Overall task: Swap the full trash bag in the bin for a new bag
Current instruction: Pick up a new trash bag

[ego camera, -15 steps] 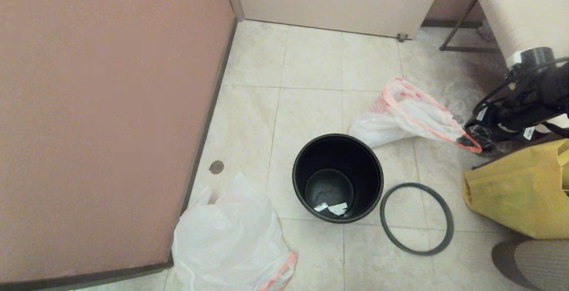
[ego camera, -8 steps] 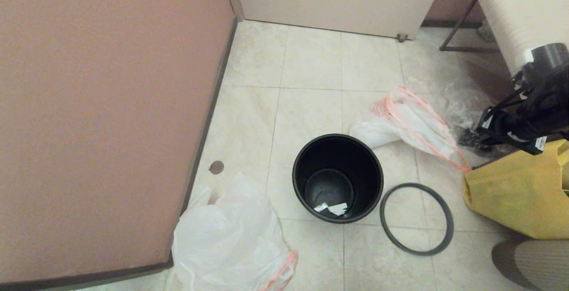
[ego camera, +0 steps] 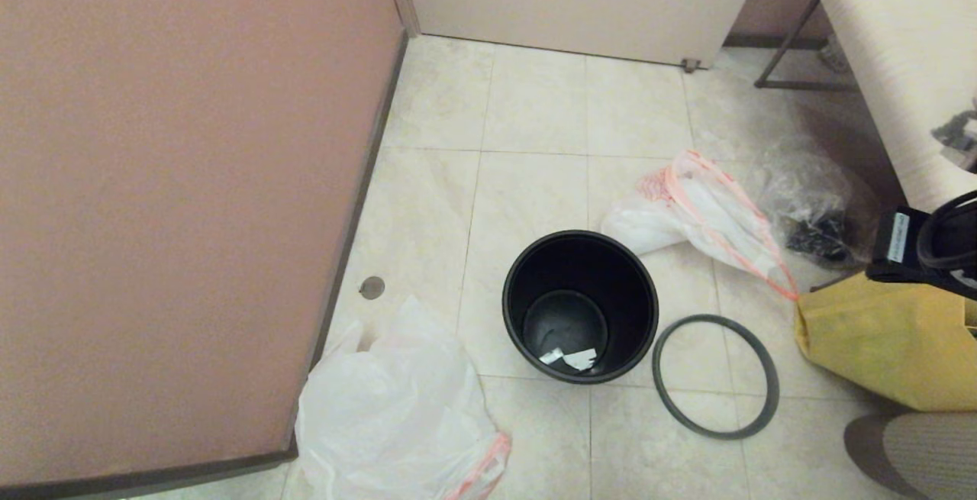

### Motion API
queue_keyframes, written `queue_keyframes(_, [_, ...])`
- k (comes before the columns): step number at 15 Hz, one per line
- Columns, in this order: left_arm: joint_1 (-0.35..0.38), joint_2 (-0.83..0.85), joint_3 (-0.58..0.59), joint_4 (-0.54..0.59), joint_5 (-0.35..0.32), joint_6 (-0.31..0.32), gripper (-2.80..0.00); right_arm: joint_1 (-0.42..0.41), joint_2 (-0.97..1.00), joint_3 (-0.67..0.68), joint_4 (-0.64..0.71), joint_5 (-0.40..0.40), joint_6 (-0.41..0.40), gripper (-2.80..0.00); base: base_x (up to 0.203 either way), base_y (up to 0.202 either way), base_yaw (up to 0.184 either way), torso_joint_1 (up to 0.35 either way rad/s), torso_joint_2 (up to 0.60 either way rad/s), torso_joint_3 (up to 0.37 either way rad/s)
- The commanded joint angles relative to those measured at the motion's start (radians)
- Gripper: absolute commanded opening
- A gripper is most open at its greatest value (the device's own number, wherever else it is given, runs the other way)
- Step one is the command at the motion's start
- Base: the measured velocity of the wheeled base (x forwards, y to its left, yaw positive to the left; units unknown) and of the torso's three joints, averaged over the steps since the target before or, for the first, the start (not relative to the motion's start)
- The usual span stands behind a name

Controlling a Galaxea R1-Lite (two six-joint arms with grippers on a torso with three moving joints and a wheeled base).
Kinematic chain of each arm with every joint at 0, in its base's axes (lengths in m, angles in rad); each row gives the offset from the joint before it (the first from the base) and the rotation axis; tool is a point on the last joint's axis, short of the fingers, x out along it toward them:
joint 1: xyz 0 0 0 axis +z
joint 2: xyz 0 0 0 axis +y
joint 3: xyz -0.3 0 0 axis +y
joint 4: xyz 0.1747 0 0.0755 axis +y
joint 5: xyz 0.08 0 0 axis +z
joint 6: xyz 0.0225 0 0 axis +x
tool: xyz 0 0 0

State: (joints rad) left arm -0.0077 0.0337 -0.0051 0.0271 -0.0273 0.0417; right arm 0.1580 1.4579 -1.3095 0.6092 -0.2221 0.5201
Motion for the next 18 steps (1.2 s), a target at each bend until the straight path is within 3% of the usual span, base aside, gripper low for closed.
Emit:
queue_keyframes(1, [0.000,0.017,0.000,-0.001,0.000,0.000,-2.80,0.027,-0.116,0.058,0.005,-0.027,0.003,-2.80,0.000,0.000,0.000,0.000,0.00,0.000])
queue_keyframes(8, [0.000,0.004,0.001,-0.003,0.001,-0.002,-2.80,-0.029,-0.367,0.230,0.006,-0.118,0.004,-2.80,0.000,0.000,0.000,0.000,0.00,0.000])
queue_keyframes(18, [0.000,-0.032,0.002,-0.009,0.001,-0.008,-2.80,-0.149,-0.885,0.496,-0.003,-0.106,-0.001,-2.80,0.000,0.000,0.000,0.000,0.00,0.000])
